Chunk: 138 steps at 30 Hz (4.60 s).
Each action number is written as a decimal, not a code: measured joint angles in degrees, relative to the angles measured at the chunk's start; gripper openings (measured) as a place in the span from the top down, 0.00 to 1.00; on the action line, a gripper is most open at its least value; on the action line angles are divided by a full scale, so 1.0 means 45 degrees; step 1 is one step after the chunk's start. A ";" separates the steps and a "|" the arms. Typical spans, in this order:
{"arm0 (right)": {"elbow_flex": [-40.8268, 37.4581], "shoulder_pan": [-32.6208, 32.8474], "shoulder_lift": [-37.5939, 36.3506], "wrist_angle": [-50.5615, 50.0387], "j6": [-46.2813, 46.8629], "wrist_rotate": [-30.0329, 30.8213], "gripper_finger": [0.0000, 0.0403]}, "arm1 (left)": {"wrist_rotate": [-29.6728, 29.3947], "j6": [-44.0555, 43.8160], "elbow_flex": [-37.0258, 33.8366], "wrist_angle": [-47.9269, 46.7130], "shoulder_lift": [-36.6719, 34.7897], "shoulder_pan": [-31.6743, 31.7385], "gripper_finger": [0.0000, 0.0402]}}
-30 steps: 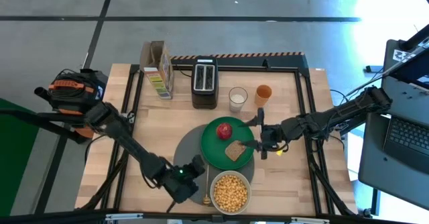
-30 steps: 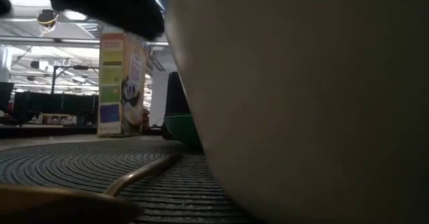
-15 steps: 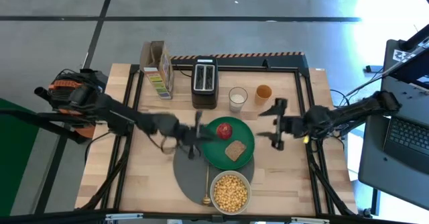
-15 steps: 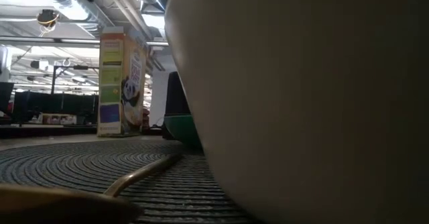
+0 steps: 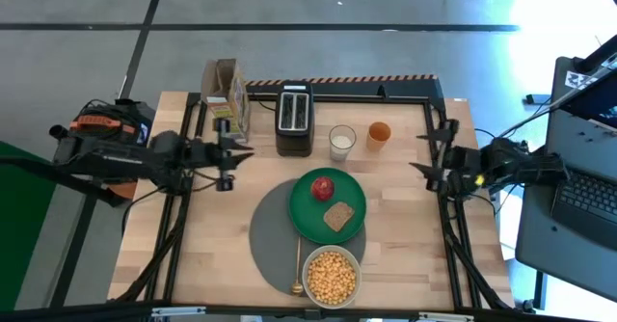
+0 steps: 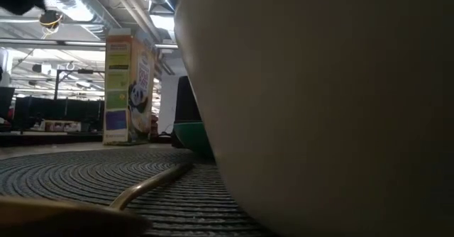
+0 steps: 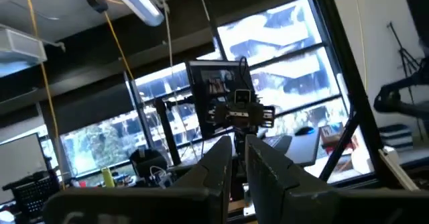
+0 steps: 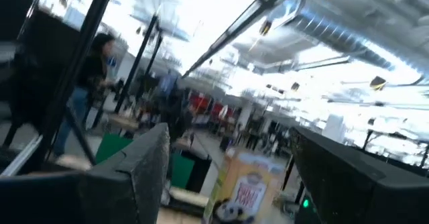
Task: Arrange a breakfast setting
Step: Return to Home Position
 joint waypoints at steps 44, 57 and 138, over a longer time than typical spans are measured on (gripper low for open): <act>-0.4546 0.0005 -0.2937 -0.1413 0.3923 0.2640 0.31 | -0.0495 -0.5478 -0.4100 -0.9170 -0.8232 0.0736 0.90; -0.4527 0.0000 -0.2189 -0.2769 0.5003 0.2857 0.31 | -0.0379 -0.6068 -0.4105 -0.9203 -0.8102 0.0583 0.90; -0.4536 0.0005 -0.2156 -0.2871 0.4974 0.1938 0.31 | -0.0384 -0.6063 -0.4105 -0.9203 -0.8102 0.0580 0.90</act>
